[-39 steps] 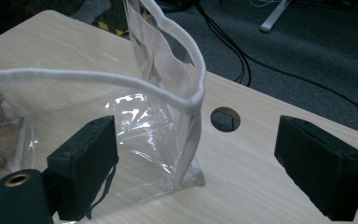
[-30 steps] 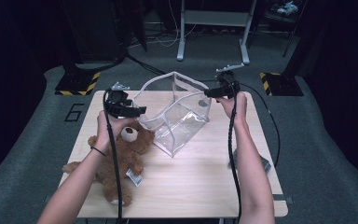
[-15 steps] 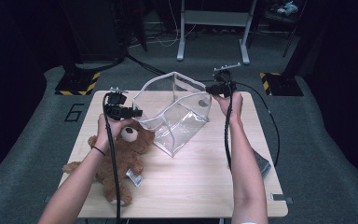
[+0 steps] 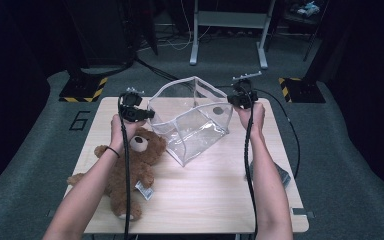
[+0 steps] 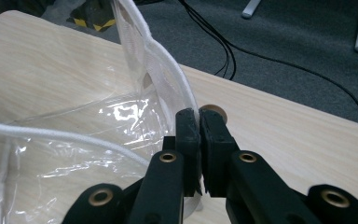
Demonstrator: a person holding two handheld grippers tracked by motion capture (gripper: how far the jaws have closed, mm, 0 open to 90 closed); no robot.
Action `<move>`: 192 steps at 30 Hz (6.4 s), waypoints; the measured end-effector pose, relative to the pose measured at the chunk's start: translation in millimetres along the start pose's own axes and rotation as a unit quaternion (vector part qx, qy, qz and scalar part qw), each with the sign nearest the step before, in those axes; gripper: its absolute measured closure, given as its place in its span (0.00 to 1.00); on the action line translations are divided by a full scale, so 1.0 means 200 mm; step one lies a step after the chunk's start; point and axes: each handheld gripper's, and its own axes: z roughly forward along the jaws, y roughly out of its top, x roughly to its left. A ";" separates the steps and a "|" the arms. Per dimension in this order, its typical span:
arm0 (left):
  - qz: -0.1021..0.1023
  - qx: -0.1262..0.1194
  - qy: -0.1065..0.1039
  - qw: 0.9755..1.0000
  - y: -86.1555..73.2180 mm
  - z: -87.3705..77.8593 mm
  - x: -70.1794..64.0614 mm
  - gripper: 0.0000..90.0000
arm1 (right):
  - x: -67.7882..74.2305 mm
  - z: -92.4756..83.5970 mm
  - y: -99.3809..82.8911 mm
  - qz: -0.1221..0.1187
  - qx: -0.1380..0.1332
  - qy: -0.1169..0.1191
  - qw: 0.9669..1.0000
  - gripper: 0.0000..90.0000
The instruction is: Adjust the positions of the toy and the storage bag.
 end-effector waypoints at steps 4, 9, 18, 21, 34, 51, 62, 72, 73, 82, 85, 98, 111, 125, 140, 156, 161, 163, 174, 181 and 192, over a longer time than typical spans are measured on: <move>-0.002 0.007 0.007 1.000 0.06 0.05 0.00 0.94 | -0.01 -0.05 -0.04 0.003 0.005 -0.001 1.000 0.97; -0.003 0.015 0.016 1.000 0.12 0.09 0.01 0.93 | 0.01 -0.11 -0.08 0.005 0.011 0.004 1.000 0.97; -0.034 0.032 0.026 0.999 0.15 0.12 0.01 0.53 | 0.05 -0.19 -0.12 0.001 0.026 0.010 1.000 0.91; -0.036 0.027 0.026 0.999 0.13 0.07 0.00 0.41 | 0.01 -0.19 -0.11 -0.010 0.011 0.022 1.000 0.76; -0.030 0.061 -0.049 0.996 0.08 0.05 -0.01 0.79 | -0.02 0.00 0.00 -0.018 0.020 0.036 0.999 0.90; -0.022 0.061 0.011 0.998 0.13 0.12 0.09 0.90 | -0.06 -0.13 -0.11 0.024 0.056 0.025 0.998 0.98; -0.038 0.029 0.027 0.998 0.17 0.04 0.00 0.40 | 0.00 -0.16 -0.10 0.009 0.032 0.026 0.999 0.77; -0.058 0.077 -0.004 0.995 0.14 0.09 -0.02 0.37 | 0.01 -0.08 -0.07 -0.003 0.031 0.028 0.999 0.78; -0.059 0.076 -0.013 0.995 0.14 0.09 -0.01 0.46 | 0.02 -0.08 -0.08 -0.005 0.029 0.033 0.999 0.82; -0.031 0.073 0.014 0.997 0.11 0.09 0.06 0.92 | 0.03 -0.09 -0.10 0.002 0.038 0.024 0.999 0.98; -0.034 0.067 0.025 0.997 0.11 0.10 0.08 0.92 | 0.02 -0.10 -0.12 -0.001 0.043 0.019 0.999 0.98; 0.007 0.075 0.053 0.996 0.16 0.12 0.08 0.91 | -0.03 -0.14 -0.20 0.018 0.047 0.011 0.999 0.98; -0.031 0.007 0.055 0.998 0.13 -0.03 0.14 0.36 | -0.05 -0.18 -0.20 0.022 0.006 0.030 0.999 0.43; -0.053 -0.044 0.016 0.998 -0.06 -0.28 0.18 0.07 | -0.14 -0.40 -0.36 0.041 -0.048 0.023 0.998 0.12; -0.046 -0.038 -0.008 0.998 -0.30 -0.31 0.16 0.00 | -0.12 -0.39 -0.80 0.047 -0.029 0.001 0.998 0.03; -0.029 -0.001 -0.012 0.999 -0.47 -0.26 0.02 0.00 | -0.12 -0.25 -1.14 0.054 0.026 -0.019 0.998 0.00; -0.014 0.021 -0.009 1.000 -0.51 -0.22 0.00 0.00 | -0.12 -0.22 -1.18 0.051 0.024 -0.023 0.998 0.00; -0.015 0.024 -0.009 1.000 -0.53 -0.21 0.00 0.00 | -0.12 -0.20 -1.20 0.052 0.026 -0.021 0.998 0.00; 0.004 0.072 0.020 0.997 -0.61 -0.16 -0.02 0.00 | -0.14 -0.16 -1.27 0.069 0.016 -0.018 0.997 0.01; 0.031 0.095 0.048 0.994 -0.63 -0.11 -0.03 0.04 | -0.14 -0.17 -1.28 0.069 0.004 -0.020 0.997 0.02; 0.025 0.117 0.051 0.991 -0.67 -0.07 -0.01 0.09 | -0.14 -0.17 -1.29 0.072 0.000 -0.023 0.997 0.03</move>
